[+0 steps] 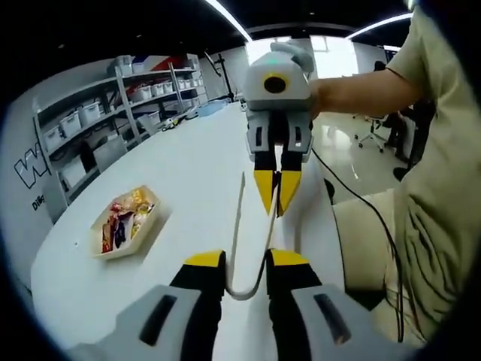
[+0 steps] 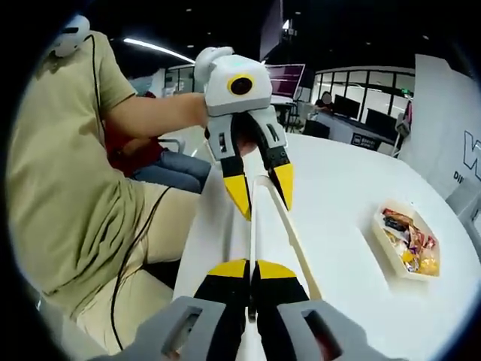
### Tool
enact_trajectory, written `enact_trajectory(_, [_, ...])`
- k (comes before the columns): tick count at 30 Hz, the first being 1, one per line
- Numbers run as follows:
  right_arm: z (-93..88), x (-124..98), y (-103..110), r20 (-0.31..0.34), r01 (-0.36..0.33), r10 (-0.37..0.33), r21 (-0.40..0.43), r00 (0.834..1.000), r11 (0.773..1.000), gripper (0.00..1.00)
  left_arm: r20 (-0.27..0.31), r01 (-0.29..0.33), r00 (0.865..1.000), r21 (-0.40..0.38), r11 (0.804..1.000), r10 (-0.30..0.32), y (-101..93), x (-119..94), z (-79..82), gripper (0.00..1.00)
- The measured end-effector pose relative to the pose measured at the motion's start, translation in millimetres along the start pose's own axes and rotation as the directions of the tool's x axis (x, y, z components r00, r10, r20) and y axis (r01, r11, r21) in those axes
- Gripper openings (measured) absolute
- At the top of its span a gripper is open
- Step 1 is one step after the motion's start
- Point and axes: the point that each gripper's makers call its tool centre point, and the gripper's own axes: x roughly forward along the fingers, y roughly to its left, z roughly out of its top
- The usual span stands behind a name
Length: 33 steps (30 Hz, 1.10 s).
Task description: Place the target food into the container with the food tongs after gripping and lifting it, then release it inside without dropping or visibly crushing the food.
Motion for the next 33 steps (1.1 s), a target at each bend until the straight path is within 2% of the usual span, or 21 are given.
enact_trajectory(13, [-2.3, 3.6, -0.7, -0.030, -0.004, 0.004, -0.021, 1.000, 1.000, 0.00, -0.031, 0.007, 0.999, -0.006, 1.000, -0.008, -0.9, 1.2, -7.4, 0.18])
enact_trajectory(20, [-1.6, 4.7, -2.6, -0.033, -0.001, 0.000, -0.018, 0.999, 1.000, 0.00, -0.042, -0.017, 0.999, 0.003, 1.000, 0.017, 2.9, -2.2, -8.3, 0.19])
enact_trajectory(33, [-4.4, 5.2, -3.8, -0.053, 0.010, -0.012, -0.033, 0.999, 0.999, 0.00, -0.078, -0.018, 0.997, 0.005, 1.000, 0.019, 4.5, -0.4, -12.2, 0.18])
